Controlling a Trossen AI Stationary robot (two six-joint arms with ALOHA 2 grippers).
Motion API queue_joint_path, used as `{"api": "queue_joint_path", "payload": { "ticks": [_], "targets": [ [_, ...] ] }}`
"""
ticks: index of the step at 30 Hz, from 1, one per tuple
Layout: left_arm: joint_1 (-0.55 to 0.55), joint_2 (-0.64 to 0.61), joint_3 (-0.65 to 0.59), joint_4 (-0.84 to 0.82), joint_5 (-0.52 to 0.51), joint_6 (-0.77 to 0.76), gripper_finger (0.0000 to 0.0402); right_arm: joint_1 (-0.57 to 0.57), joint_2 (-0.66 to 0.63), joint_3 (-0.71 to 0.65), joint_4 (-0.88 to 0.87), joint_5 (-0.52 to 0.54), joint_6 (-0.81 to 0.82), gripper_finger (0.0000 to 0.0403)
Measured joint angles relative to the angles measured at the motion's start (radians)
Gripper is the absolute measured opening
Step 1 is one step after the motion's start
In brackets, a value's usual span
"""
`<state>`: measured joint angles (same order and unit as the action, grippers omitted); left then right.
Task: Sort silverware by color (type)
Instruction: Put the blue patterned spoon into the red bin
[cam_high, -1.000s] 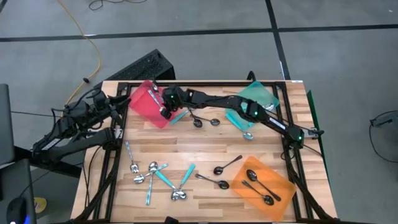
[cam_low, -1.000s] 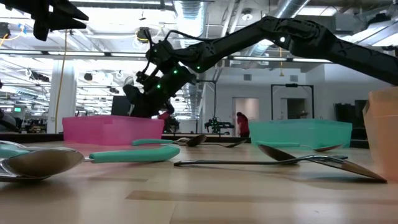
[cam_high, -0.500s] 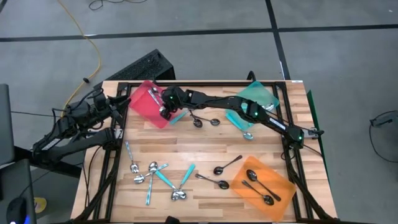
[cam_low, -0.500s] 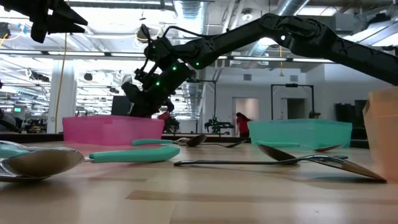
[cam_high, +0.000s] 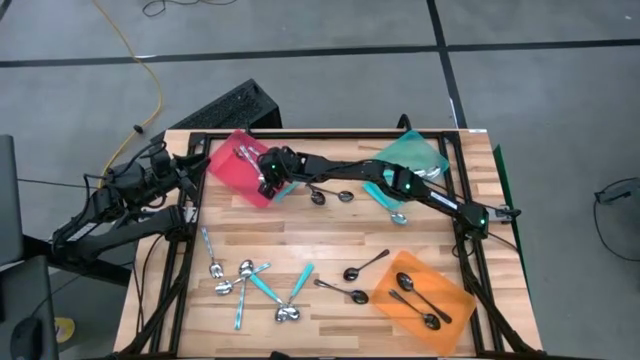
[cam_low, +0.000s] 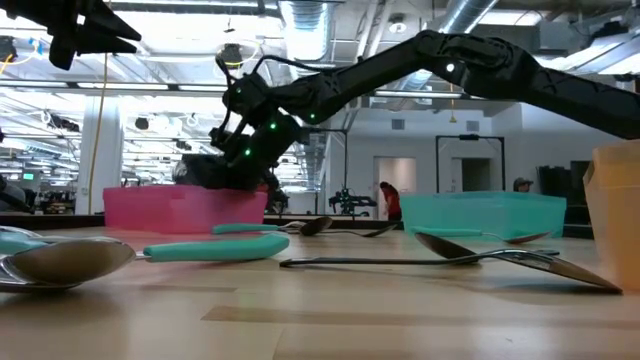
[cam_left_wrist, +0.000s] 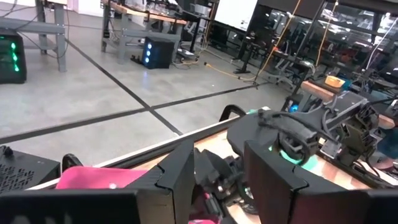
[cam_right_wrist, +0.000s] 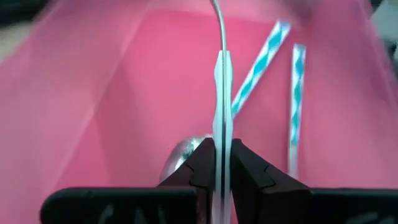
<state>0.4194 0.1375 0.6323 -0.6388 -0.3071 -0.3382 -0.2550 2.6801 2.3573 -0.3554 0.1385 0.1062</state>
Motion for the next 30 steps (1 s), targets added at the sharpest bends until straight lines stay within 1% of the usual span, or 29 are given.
{"api": "queue_joint_path", "payload": {
  "ticks": [7, 14, 30],
  "targets": [
    [0.000, 0.000, 0.000, 0.000, -0.002, -0.006, 0.0122, -0.010, 0.001, -0.002, 0.006, 0.009, 0.002, 0.0058],
    [0.000, 0.000, 0.000, 0.000, -0.003, -0.005, 0.0122, -0.023, 0.002, -0.002, 0.010, -0.008, 0.050, 0.0061],
    [0.000, 0.000, 0.000, -0.003, -0.004, -0.003, 0.0122, -0.023, 0.005, -0.004, 0.045, -0.010, 0.052, 0.0067]
  ]
}}
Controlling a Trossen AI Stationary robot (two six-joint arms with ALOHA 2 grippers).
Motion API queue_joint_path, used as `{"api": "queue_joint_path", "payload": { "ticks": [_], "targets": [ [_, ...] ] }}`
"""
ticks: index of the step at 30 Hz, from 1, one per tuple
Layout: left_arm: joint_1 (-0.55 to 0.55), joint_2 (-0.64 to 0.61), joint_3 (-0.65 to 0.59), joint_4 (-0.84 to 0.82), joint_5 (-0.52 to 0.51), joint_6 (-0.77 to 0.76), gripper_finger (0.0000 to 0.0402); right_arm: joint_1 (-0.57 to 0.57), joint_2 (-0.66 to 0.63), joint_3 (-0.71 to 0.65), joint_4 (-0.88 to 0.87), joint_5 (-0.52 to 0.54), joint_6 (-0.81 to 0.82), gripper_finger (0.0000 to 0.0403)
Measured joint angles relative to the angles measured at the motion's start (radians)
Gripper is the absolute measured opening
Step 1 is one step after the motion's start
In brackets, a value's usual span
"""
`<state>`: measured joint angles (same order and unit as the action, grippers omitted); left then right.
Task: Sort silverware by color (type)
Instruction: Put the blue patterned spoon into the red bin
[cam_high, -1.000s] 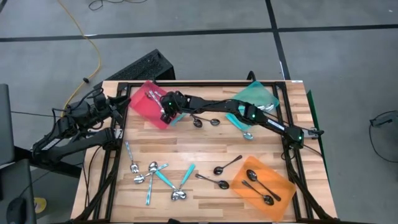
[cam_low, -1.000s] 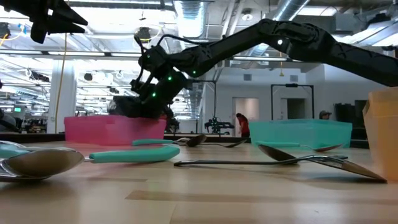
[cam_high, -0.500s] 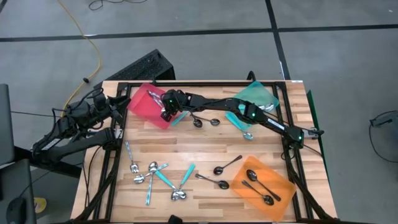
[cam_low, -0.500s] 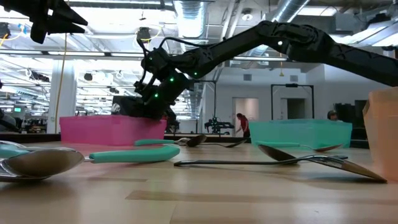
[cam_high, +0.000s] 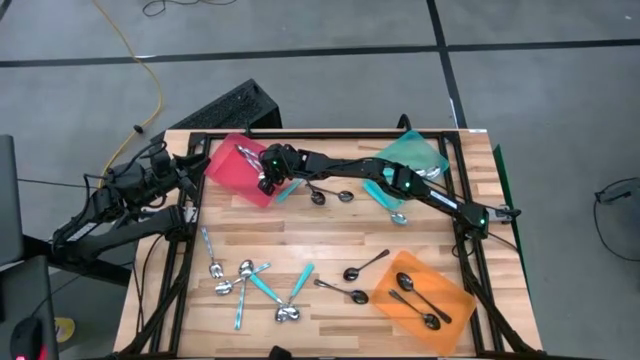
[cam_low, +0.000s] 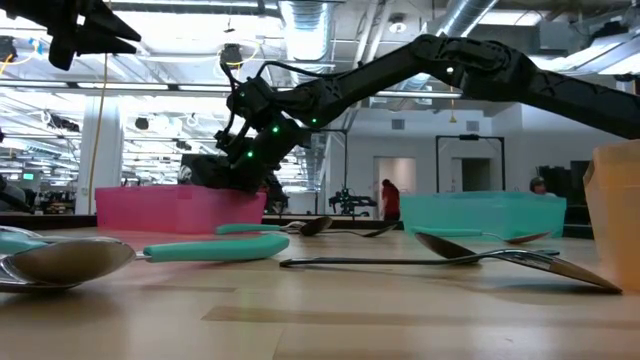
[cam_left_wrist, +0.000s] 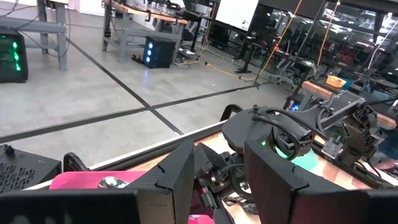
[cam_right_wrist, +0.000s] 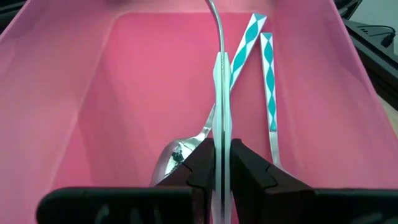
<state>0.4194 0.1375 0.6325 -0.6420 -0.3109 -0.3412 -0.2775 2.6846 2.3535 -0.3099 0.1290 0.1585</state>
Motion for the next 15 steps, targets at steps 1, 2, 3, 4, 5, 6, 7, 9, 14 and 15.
{"api": "queue_joint_path", "payload": {
  "ticks": [1, 2, 3, 4, 5, 6, 7, 9, 14, 15],
  "targets": [
    [0.000, 0.000, 0.000, -0.002, -0.001, 0.000, 0.0122, 0.000, 0.000, 0.000, 0.000, -0.001, 0.000, 0.0067],
    [0.000, 0.000, 0.000, -0.005, -0.001, 0.000, 0.0122, 0.000, 0.000, 0.000, 0.000, -0.002, 0.000, 0.0067],
    [0.000, 0.000, 0.000, -0.008, -0.003, 0.000, 0.0122, 0.000, 0.000, 0.000, 0.001, -0.006, 0.000, 0.0068],
    [0.000, 0.000, 0.000, -0.009, -0.005, 0.000, 0.0123, 0.000, 0.000, 0.000, 0.003, -0.015, -0.001, 0.0068],
    [0.000, 0.000, 0.000, -0.011, -0.008, 0.000, 0.0122, -0.001, 0.000, 0.000, 0.007, -0.028, -0.002, 0.0068],
    [0.000, 0.000, 0.000, -0.015, -0.009, 0.000, 0.0122, -0.003, 0.000, 0.000, 0.010, -0.040, -0.002, 0.0068],
    [0.000, 0.000, 0.000, -0.019, -0.009, 0.000, 0.0122, -0.006, 0.000, 0.000, 0.012, -0.049, 0.000, 0.0068],
    [0.000, 0.000, 0.000, -0.021, -0.009, 0.000, 0.0122, -0.007, 0.000, 0.000, 0.015, -0.064, 0.007, 0.0072],
    [0.000, 0.000, 0.000, -0.020, -0.010, -0.001, 0.0122, -0.007, 0.001, 0.000, 0.032, -0.082, 0.010, 0.0094],
    [0.000, 0.000, 0.000, -0.020, -0.010, -0.001, 0.0122, -0.006, 0.001, 0.000, 0.035, -0.083, 0.010, 0.0100]
  ]
}}
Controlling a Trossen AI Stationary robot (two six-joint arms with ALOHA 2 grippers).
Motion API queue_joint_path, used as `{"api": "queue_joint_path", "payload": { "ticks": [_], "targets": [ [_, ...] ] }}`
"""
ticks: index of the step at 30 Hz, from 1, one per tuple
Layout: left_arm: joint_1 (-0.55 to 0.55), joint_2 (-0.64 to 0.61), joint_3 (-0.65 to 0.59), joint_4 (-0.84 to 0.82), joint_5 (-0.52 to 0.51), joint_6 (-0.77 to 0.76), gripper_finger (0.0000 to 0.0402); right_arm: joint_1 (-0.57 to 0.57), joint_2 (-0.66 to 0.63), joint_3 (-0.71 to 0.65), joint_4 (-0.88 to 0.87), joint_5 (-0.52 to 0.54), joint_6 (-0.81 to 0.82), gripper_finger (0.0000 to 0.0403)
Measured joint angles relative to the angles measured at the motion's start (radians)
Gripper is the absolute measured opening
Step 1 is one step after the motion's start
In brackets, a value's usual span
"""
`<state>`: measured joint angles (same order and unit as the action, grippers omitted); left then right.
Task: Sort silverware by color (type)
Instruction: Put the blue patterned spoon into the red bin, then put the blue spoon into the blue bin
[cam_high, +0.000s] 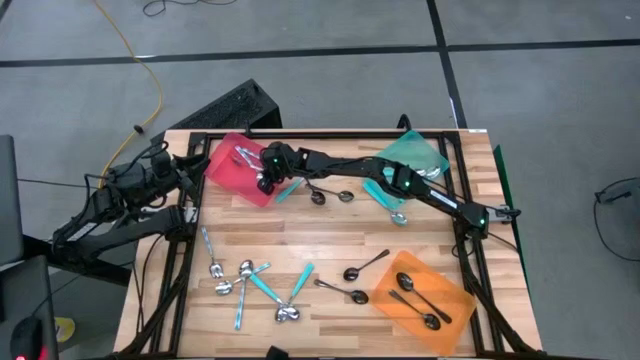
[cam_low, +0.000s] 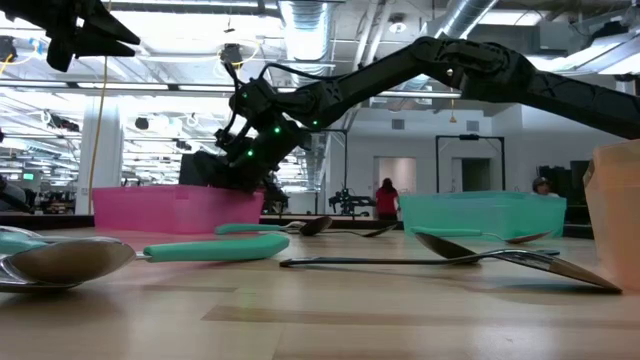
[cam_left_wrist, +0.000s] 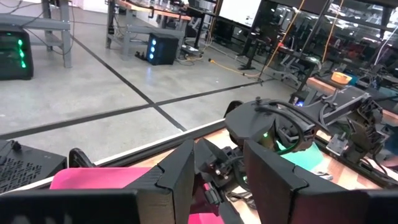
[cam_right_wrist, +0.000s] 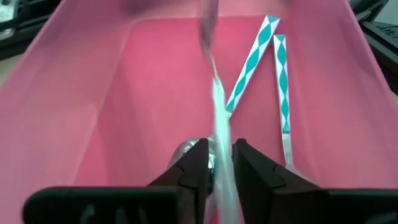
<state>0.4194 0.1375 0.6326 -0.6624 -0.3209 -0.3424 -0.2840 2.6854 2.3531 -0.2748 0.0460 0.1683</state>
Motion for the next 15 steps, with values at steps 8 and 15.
{"api": "queue_joint_path", "payload": {
  "ticks": [8, 15],
  "targets": [
    [0.000, 0.000, 0.000, 0.000, -0.001, 0.000, 0.0122, 0.002, 0.000, 0.000, 0.007, -0.021, 0.008, 0.0154],
    [0.000, 0.000, 0.000, 0.001, -0.001, 0.000, 0.0123, 0.000, -0.060, 0.000, 0.023, -0.049, 0.000, 0.0163]
  ]
}}
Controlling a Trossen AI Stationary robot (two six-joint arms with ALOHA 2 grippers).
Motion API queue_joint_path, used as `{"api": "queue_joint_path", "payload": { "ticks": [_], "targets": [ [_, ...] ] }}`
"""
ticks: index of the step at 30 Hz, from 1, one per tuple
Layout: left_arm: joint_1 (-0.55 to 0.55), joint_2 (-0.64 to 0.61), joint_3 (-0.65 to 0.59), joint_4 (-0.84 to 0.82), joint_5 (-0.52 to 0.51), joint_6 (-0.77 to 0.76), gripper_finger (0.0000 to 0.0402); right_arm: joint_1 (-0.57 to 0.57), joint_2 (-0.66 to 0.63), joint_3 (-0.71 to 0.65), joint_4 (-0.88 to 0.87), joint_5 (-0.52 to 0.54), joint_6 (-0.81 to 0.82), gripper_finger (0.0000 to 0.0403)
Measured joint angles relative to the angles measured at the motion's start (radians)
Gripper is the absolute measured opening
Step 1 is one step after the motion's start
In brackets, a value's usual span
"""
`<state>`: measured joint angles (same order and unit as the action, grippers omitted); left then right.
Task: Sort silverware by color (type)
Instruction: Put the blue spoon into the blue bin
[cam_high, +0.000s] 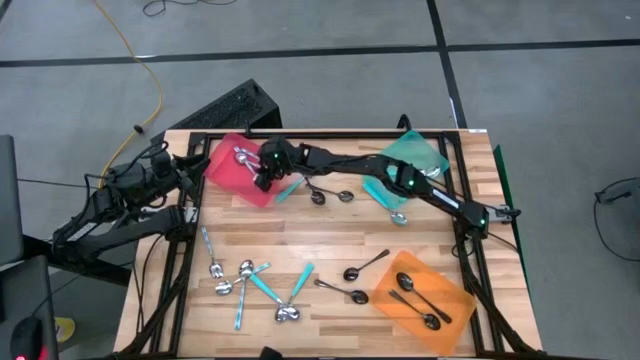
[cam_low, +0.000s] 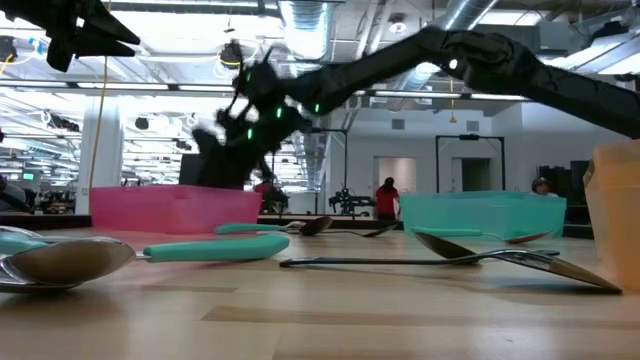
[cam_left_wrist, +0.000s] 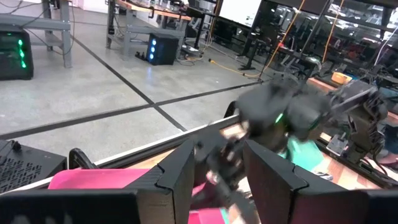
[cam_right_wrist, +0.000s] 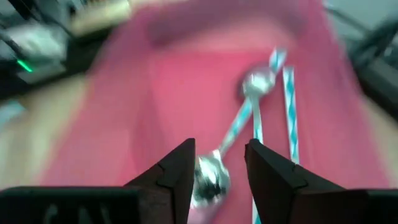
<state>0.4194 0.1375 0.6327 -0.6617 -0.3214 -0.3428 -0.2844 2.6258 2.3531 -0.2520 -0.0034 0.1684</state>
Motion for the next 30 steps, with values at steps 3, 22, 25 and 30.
{"api": "queue_joint_path", "payload": {
  "ticks": [3, 22, 25, 30],
  "targets": [
    [0.000, 0.000, 0.000, 0.000, 0.000, 0.003, 0.0122, -0.005, -0.066, 0.004, 0.003, -0.006, 0.003, 0.0162],
    [0.000, 0.085, 0.000, 0.001, 0.139, -0.034, 0.0122, -0.084, -0.703, 0.002, -0.554, 0.051, -0.384, 0.0160],
    [0.000, 0.175, 0.000, 0.002, 0.248, -0.017, 0.0123, -0.085, -0.794, 0.006, -0.716, 0.090, -0.386, 0.0159],
    [-0.005, 0.329, 0.000, 0.014, 0.494, 0.026, 0.0122, -0.069, -0.846, 0.003, -1.057, 0.068, -0.297, 0.0159]
  ]
}}
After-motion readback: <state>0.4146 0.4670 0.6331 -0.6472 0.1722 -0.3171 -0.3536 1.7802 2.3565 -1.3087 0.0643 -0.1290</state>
